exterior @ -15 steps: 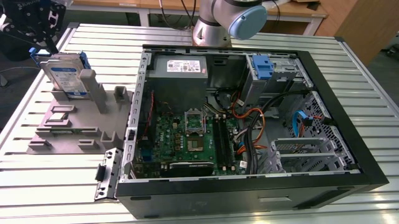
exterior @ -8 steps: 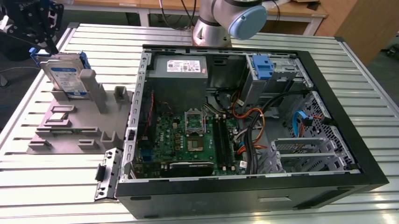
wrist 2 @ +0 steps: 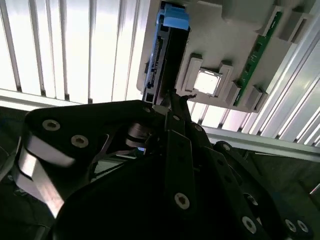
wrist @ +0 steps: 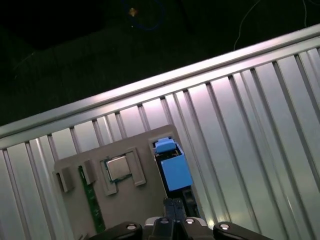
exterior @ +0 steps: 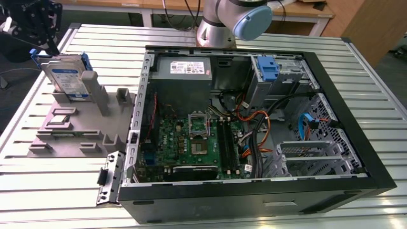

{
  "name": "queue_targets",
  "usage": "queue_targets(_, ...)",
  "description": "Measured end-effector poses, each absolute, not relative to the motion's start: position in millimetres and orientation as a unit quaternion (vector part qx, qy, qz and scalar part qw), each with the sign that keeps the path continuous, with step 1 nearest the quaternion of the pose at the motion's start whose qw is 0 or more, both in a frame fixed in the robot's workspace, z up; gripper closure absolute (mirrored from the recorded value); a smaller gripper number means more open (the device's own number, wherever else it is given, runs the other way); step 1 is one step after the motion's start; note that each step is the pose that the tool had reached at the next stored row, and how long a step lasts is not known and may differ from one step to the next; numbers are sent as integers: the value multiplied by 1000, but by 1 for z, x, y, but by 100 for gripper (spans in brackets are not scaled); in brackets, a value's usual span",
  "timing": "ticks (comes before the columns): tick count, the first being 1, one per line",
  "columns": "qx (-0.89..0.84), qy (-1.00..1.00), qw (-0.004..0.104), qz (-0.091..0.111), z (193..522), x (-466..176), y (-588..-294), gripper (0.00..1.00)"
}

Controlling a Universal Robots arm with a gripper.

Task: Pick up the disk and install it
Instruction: 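Pick up the disk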

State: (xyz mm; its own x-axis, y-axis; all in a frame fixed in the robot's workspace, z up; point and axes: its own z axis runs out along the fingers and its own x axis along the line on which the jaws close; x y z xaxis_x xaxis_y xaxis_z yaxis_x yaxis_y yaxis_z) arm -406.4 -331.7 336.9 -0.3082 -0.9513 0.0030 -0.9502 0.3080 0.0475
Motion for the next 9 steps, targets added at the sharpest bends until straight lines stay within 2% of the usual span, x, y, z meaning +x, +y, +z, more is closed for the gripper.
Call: queue_targets(9,640,-768,16,-18,336,-406,-332,89)
